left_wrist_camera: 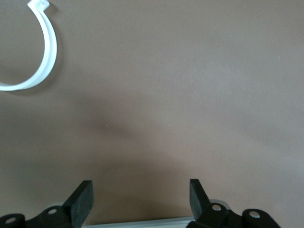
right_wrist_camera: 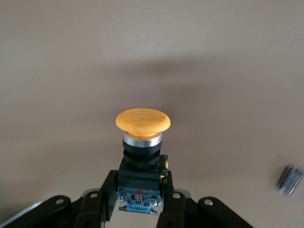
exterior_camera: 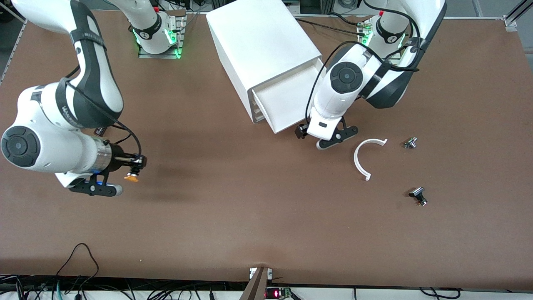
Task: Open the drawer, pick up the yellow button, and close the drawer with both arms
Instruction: 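Carry the yellow button toward the orange box and lower it with the right gripper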
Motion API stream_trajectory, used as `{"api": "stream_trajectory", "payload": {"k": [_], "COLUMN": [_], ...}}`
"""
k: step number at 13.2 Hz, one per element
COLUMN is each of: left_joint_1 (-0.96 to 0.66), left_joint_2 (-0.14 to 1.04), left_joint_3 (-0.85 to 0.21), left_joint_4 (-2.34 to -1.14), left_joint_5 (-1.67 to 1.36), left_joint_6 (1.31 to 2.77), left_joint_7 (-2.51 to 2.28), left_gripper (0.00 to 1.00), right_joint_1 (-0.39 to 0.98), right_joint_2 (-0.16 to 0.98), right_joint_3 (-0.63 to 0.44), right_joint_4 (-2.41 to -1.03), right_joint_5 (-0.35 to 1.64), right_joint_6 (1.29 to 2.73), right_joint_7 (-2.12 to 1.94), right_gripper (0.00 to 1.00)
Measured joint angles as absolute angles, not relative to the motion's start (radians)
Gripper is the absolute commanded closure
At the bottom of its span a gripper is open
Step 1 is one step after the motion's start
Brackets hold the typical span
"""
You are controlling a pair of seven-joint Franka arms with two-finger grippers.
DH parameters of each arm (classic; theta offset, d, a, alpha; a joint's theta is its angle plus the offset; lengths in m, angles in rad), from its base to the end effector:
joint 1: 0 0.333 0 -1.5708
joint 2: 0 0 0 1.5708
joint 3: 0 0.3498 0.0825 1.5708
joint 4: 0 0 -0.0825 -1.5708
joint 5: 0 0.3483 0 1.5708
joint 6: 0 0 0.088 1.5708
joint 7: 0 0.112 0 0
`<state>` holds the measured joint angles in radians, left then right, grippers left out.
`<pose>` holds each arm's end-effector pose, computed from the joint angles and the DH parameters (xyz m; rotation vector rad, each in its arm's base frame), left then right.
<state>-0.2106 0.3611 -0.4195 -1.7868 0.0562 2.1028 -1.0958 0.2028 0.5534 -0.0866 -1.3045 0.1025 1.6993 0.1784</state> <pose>0.5166 -0.3405 0.4111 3.0049 0.7035 -0.1259 0.6730 0.1028 0.4443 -3.0987 0.1147 0.2530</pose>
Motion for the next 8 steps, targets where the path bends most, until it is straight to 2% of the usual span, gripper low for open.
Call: {"api": "stream_trajectory", "payload": {"k": [4,8], "left_joint_1": [-0.212,-0.212], "left_joint_2": [0.361,0.361], "left_joint_3": [-0.474,-0.519], "left_joint_4": [-1.803,-1.814], "left_joint_5": [0.056,0.033], "left_joint_6": [2.103,2.099], "left_joint_7": [-1.127,-1.142], "left_gripper": [0.06,0.06], "right_joint_1": [0.199,0.2], "right_joint_2": [0.476,0.449], "right_joint_3": [-0.168,-0.171], "right_joint_4": [-1.656,-1.886], "right_joint_5": [0.099,0.099], "right_joint_6": [2.049,2.266], "right_joint_7": [-0.014,-0.028], "right_gripper": [1.0,1.0]}}
